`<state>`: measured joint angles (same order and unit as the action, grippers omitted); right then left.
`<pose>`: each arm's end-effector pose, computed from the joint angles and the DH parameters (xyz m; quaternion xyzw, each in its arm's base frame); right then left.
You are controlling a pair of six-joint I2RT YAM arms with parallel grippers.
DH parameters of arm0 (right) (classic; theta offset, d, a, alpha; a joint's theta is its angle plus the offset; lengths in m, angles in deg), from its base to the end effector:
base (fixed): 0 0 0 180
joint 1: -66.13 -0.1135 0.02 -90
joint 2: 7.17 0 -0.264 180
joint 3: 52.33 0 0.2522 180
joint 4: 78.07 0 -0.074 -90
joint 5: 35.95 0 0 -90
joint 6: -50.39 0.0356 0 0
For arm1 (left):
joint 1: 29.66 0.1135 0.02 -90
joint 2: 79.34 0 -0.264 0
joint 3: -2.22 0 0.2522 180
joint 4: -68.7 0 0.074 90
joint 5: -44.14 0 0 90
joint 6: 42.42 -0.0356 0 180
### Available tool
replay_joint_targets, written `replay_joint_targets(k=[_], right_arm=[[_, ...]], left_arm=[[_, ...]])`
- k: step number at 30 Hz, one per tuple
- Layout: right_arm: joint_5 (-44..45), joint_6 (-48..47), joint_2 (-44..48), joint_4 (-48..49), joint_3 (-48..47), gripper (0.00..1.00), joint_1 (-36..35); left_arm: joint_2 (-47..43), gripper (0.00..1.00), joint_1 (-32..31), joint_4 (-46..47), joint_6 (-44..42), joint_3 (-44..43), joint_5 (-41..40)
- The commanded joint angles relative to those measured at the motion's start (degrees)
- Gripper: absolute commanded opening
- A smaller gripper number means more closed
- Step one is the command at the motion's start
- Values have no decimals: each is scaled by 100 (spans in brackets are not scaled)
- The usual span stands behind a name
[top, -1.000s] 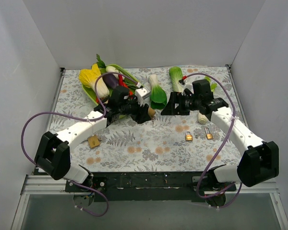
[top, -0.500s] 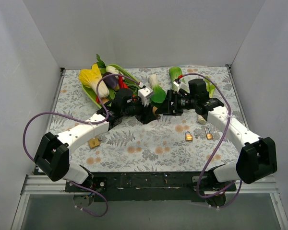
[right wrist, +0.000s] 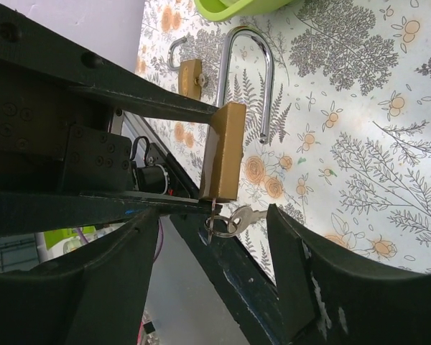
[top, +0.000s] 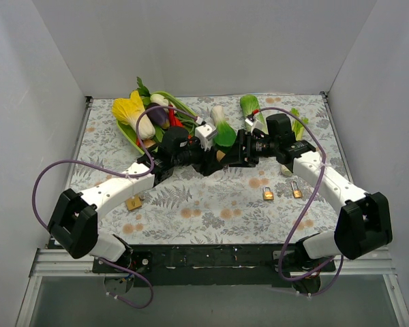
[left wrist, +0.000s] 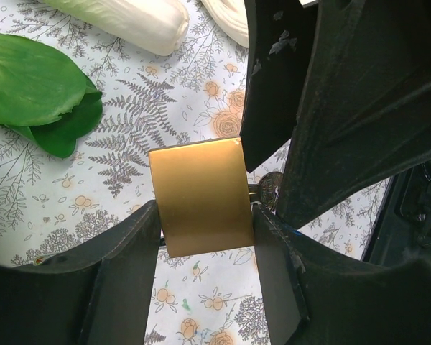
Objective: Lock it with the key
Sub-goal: Pick up the lock from the center of the board.
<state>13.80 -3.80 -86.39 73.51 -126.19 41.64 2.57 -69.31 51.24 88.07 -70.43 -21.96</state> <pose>0.2688 0.1477 0.2930 -0.0796 0.8401 0.4846 0.2301 0.2425 -0.2197 0.2864 0.1025 0.8337 -0.4653 0.2793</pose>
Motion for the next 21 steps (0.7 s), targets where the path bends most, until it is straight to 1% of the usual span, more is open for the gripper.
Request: replay_joint_targets(k=[1, 2, 8, 15, 21], right_arm=[[-176, 180, -102, 332, -37, 69, -56], [-176, 180, -128, 340, -46, 66, -56], [-141, 251, -225, 332, -72, 60, -56], [-281, 348, -305, 463, -90, 62, -30], [-396, 49, -305, 288, -389, 66, 120]], left_arm=[[-535, 0, -165, 748, 55, -8, 141], [-544, 0, -165, 748, 55, 1, 132], [-597, 0, -191, 836, 108, 62, 124], [-632, 0, -209, 881, 47, 106, 124], [-755, 0, -209, 932, 20, 431, -43]])
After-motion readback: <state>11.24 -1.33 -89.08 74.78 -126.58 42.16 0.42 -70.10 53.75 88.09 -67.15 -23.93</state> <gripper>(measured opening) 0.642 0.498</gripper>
